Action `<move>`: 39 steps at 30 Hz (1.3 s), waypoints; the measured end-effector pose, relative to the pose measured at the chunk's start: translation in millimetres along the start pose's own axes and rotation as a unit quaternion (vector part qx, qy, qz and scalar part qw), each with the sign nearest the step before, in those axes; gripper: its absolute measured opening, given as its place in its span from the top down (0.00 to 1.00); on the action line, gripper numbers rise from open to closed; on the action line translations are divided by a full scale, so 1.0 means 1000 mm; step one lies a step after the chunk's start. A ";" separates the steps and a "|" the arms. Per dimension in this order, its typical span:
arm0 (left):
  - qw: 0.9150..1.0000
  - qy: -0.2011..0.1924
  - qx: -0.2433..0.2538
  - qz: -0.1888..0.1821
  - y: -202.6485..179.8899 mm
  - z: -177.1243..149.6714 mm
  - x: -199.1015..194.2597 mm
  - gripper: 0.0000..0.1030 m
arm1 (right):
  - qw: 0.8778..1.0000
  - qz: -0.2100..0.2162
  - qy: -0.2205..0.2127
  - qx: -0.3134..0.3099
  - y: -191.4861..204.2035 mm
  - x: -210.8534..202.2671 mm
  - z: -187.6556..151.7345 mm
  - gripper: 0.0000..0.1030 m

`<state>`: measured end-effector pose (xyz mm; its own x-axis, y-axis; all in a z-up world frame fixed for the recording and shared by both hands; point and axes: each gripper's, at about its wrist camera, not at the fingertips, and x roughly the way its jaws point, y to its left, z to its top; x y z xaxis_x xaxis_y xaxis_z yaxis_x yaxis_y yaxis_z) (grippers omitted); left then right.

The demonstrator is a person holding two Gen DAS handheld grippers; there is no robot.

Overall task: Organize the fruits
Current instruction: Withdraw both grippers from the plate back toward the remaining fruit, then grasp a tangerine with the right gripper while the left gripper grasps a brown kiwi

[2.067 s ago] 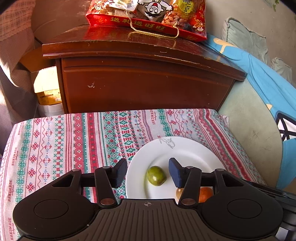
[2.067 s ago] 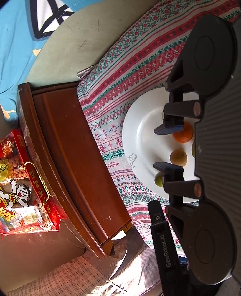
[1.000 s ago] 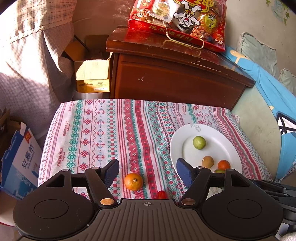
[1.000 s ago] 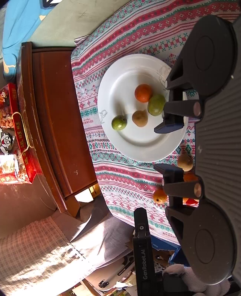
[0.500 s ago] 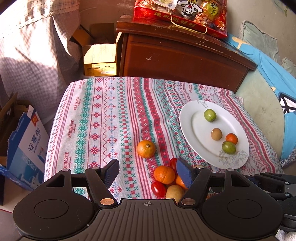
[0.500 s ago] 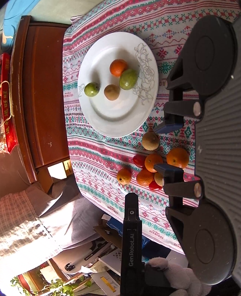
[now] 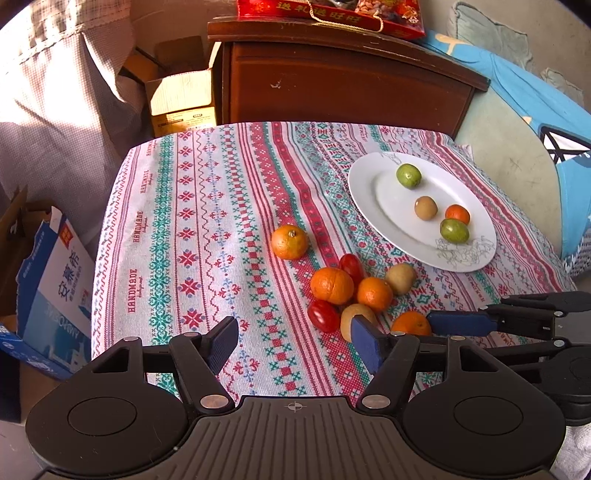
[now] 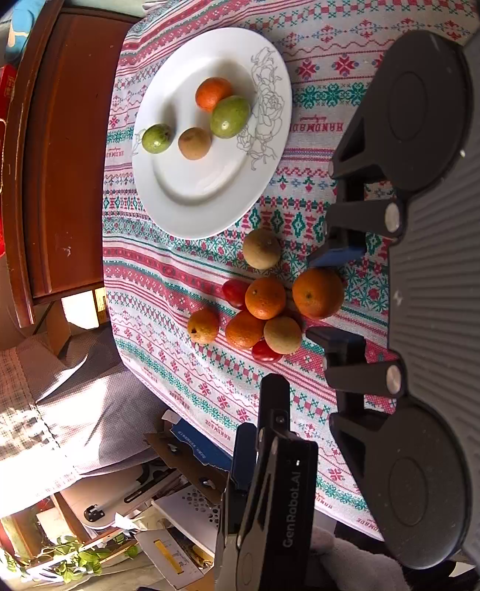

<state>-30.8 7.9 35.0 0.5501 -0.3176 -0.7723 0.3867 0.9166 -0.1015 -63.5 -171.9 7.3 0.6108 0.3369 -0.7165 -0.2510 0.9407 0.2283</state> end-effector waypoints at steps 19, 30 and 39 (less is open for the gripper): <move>0.998 0.000 0.046 -0.042 -0.033 -0.013 0.019 0.62 | 0.998 -0.032 -0.007 0.045 -0.036 -0.013 -0.003 0.69; 0.998 -0.006 0.049 -0.029 -0.039 -0.012 0.031 0.65 | 0.998 -0.027 -0.010 0.052 -0.038 -0.012 -0.005 0.68; 0.998 -0.017 0.060 -0.015 -0.044 -0.012 0.035 0.71 | 0.998 -0.026 -0.011 0.051 -0.038 -0.011 -0.005 0.67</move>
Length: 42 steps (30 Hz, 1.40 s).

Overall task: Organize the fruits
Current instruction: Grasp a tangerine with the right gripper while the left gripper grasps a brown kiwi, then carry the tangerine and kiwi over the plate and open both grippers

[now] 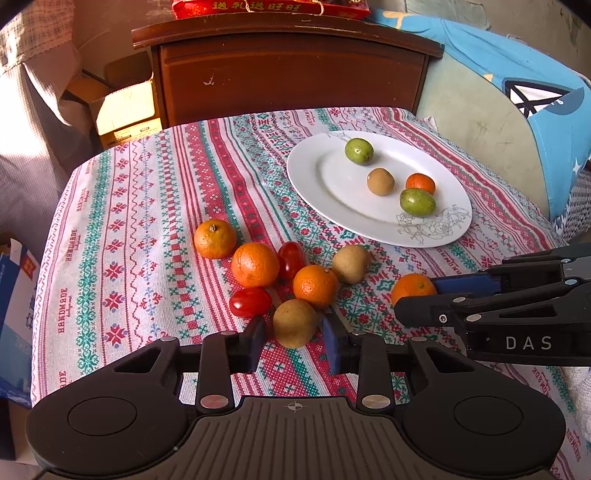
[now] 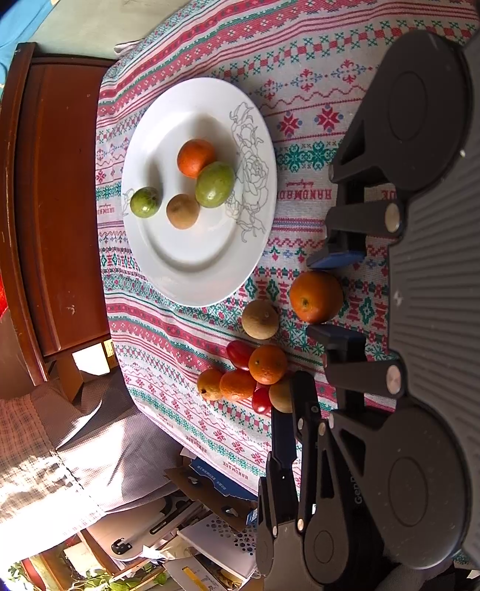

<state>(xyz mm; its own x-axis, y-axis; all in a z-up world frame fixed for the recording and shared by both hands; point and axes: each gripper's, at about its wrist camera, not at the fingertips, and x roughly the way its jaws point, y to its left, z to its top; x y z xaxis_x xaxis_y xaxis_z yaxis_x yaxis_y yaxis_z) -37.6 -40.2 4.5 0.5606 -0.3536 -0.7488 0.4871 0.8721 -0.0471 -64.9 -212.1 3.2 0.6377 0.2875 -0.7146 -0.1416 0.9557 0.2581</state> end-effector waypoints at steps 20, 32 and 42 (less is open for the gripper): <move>0.999 -0.015 -0.037 0.005 -0.005 0.012 -0.012 0.78 | 0.999 0.002 -0.044 -0.002 0.002 -0.015 0.010 0.69; 0.995 -0.075 -0.068 -0.001 -0.010 0.060 -0.028 0.78 | 0.993 -0.015 -0.117 0.026 -0.015 -0.043 0.044 0.69; 0.994 -0.095 -0.059 -0.007 -0.023 0.101 -0.024 0.78 | 0.985 -0.042 -0.159 0.054 -0.040 -0.049 0.073 0.69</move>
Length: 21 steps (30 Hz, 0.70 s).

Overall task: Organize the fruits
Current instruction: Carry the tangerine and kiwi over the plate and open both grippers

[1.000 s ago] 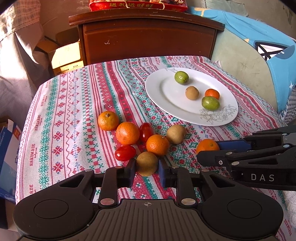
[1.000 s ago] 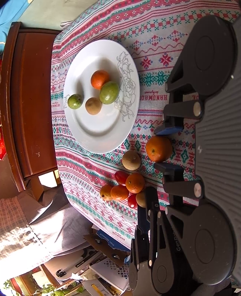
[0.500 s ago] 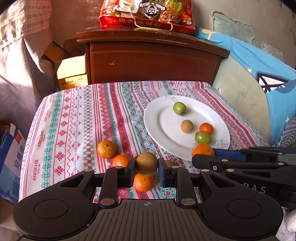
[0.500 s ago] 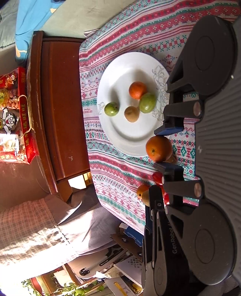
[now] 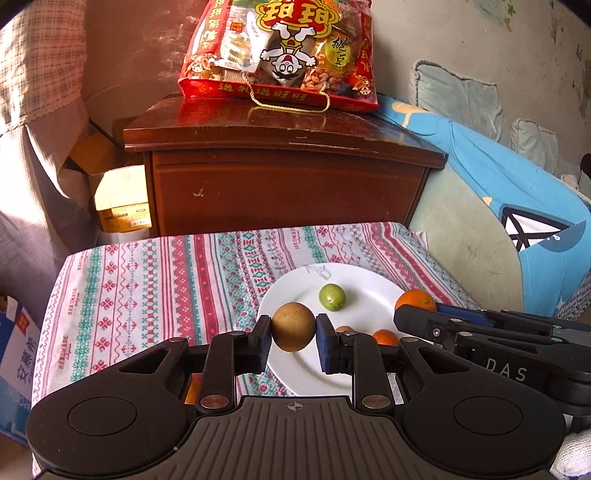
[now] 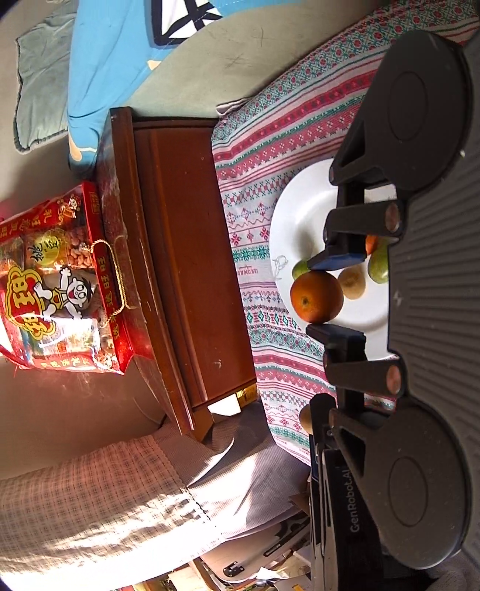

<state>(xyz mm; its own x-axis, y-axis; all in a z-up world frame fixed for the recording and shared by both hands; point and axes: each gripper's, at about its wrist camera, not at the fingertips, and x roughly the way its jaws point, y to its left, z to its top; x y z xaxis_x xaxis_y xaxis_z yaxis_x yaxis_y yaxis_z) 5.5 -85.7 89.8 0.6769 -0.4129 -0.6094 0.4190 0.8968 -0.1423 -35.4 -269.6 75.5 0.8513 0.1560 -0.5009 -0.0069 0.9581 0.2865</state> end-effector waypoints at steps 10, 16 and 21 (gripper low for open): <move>0.999 0.036 0.001 0.014 0.000 0.009 0.043 0.78 | 0.999 -0.026 0.018 0.027 -0.024 0.029 0.003 0.69; 0.998 0.054 0.002 0.018 0.000 0.010 0.068 0.78 | 0.998 -0.039 0.029 0.040 -0.037 0.044 0.001 0.69; 0.997 0.076 0.001 0.019 -0.002 0.008 0.087 0.78 | 0.997 -0.044 0.039 0.058 -0.047 0.056 0.000 0.69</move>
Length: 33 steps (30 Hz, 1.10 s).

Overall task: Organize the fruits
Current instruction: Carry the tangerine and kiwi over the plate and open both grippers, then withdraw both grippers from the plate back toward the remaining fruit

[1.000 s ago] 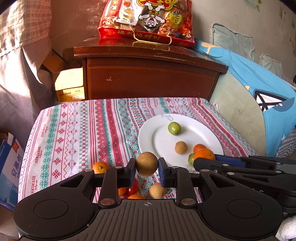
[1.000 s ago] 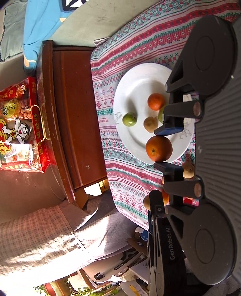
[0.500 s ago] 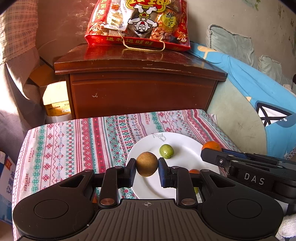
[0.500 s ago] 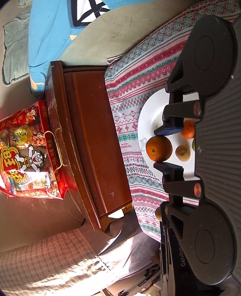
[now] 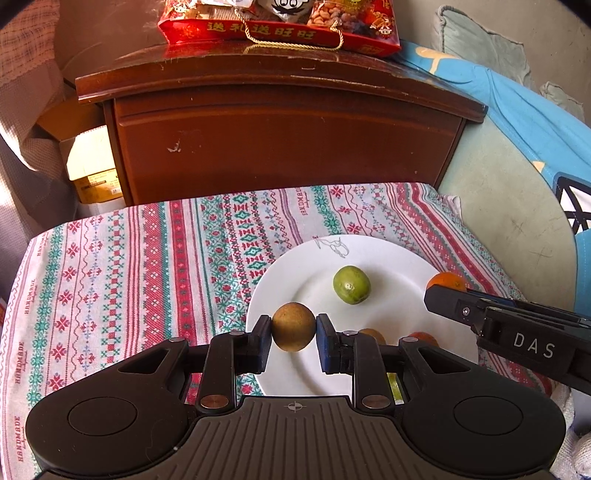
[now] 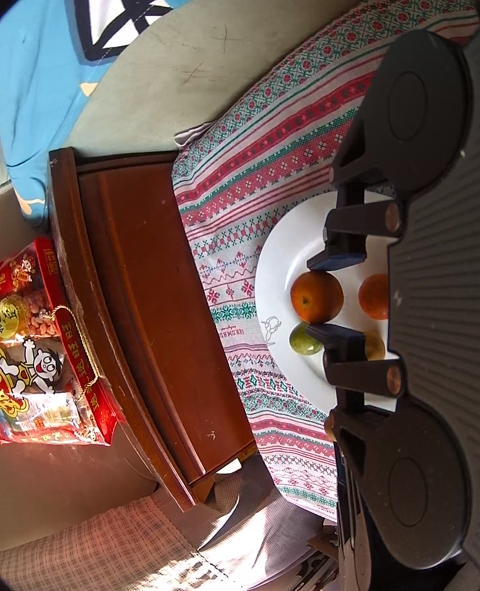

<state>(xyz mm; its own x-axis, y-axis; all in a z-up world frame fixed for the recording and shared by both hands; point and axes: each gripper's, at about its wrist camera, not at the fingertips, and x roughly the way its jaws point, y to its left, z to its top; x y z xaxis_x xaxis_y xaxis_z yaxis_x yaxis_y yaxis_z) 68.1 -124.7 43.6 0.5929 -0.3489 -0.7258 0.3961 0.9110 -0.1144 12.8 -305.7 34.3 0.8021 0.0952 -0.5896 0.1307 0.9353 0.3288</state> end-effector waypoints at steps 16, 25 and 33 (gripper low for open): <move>1.000 0.013 0.008 0.010 -0.009 0.000 0.010 0.69 | 1.000 -0.008 0.012 0.015 -0.003 0.015 -0.003 0.64; 0.999 0.016 0.012 0.036 -0.011 0.005 0.002 0.39 | 0.999 -0.028 0.001 0.026 -0.002 0.006 0.000 0.42; 0.999 -0.014 -0.034 0.031 0.011 0.009 -0.025 0.39 | 1.000 -0.011 -0.015 0.023 0.008 -0.007 -0.001 0.37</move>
<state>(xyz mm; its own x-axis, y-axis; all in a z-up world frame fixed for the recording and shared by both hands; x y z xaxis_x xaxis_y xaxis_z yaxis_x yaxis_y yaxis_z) 63.3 -108.1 66.7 0.6346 -0.2963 -0.7138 0.3101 0.9436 -0.1160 7.9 -299.0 40.4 0.8161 0.0646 -0.5742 0.1739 0.9202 0.3507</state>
